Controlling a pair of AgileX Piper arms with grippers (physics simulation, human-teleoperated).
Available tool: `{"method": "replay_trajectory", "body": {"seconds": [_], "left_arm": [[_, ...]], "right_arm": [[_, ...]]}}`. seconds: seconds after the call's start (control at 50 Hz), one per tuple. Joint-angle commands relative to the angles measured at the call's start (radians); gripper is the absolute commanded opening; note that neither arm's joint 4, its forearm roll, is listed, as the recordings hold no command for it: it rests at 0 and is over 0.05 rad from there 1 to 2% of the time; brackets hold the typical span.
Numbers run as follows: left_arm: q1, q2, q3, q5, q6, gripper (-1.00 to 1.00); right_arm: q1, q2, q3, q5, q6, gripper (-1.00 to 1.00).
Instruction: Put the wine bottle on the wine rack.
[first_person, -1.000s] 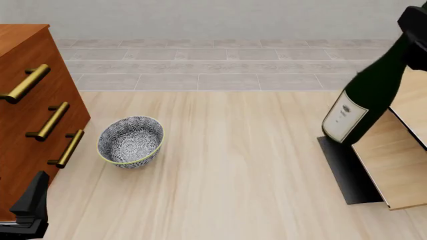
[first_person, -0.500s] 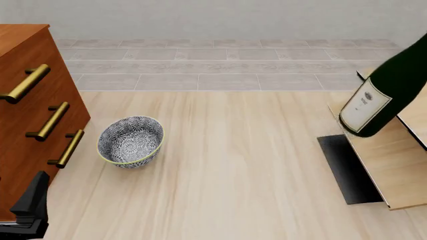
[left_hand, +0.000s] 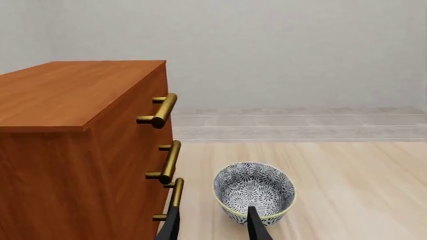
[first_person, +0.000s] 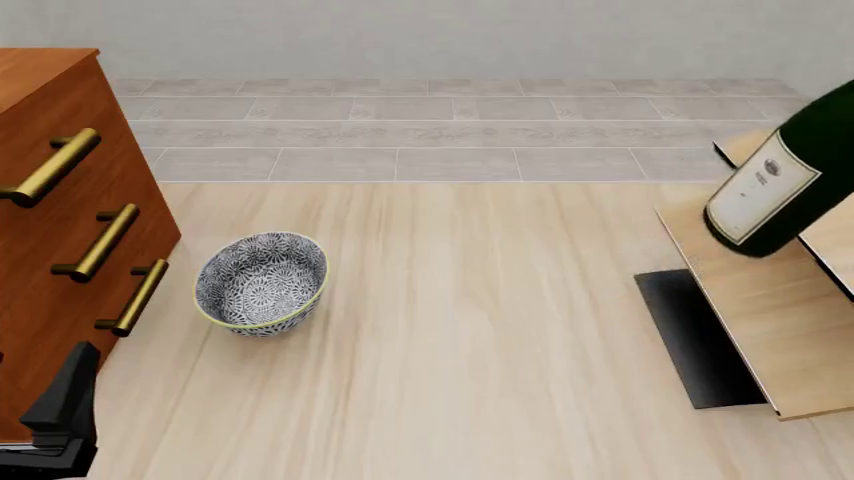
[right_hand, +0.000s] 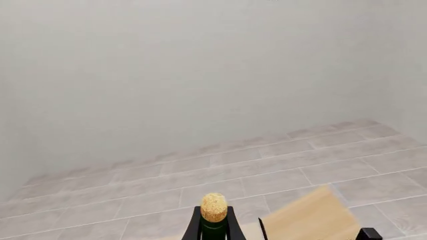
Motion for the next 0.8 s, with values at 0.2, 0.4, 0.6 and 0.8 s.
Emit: {"method": "replay_trajectory", "body": {"seconds": [0.2, 0.4, 0.6, 0.8], "left_arm": [[-0.003, 0.000, 0.000, 0.000, -0.002, 1.00], [-0.007, 0.000, 0.001, -0.001, -0.003, 1.00], [-0.008, 0.000, 0.002, 0.003, -0.003, 1.00], [-0.013, 0.000, 0.003, 0.007, -0.005, 1.00]], "right_arm": [[-0.095, 0.026, -0.073, 0.034, 0.063, -1.00], [-0.144, 0.035, -0.108, 0.069, 0.085, -1.00], [-0.194, 0.049, -0.137, 0.102, 0.079, -1.00], [-0.242, 0.066, -0.145, 0.110, 0.091, -1.00]]}}
